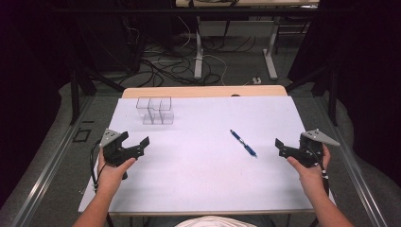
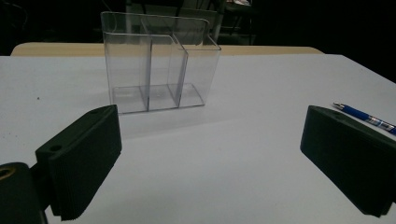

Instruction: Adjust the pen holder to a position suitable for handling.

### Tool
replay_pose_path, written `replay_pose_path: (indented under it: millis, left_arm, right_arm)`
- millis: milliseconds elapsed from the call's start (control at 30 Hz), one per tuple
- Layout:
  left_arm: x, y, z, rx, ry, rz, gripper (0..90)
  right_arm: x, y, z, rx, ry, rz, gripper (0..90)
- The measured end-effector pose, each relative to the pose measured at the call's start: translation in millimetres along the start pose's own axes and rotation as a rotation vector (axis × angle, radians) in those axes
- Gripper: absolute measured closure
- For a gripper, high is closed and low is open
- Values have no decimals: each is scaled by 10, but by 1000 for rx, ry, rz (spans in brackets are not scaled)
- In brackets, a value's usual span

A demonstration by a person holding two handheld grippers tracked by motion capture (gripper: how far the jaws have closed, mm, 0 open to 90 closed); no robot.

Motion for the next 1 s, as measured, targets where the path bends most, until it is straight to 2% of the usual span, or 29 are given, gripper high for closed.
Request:
replay_pose_path:
  millis: [200, 267, 333, 533, 700, 800, 1000]
  left_arm:
    - [-29, 19, -6, -8, 11, 12, 84]
    - [-53, 17, -9, -20, 27, 19, 114]
    - [-85, 31, -25, -25, 42, 49, 144]
    - [-161, 145, -56, -20, 62, 76, 177]
    - [-209, 215, -82, -29, 91, 59, 264]
    - [-240, 287, -122, -32, 100, 68, 297]
    - [-297, 424, -227, -39, 108, 69, 315]
  right_arm:
    - [9, -19, -13, -10, -5, -1, 18]
    - [7, -23, -17, -12, -2, 1, 18]
    - [5, -31, -26, -8, -3, -2, 28]
    - [-10, -60, -28, -24, -6, -9, 39]
    - [0, -70, -24, -35, -10, -5, 47]
    - [3, -60, -42, -10, -9, -10, 52]
    - [4, -68, -23, -19, -11, -11, 58]
Point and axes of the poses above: each handheld gripper's, and its own axes: z roughly backward along the jaws, y roughly out of its top, x roughly to its right, the point moved 8 cm from there along -z, roughly forward along the jaws, and after that the axes turned 15 degrees about -z, right-handed, at the moved point
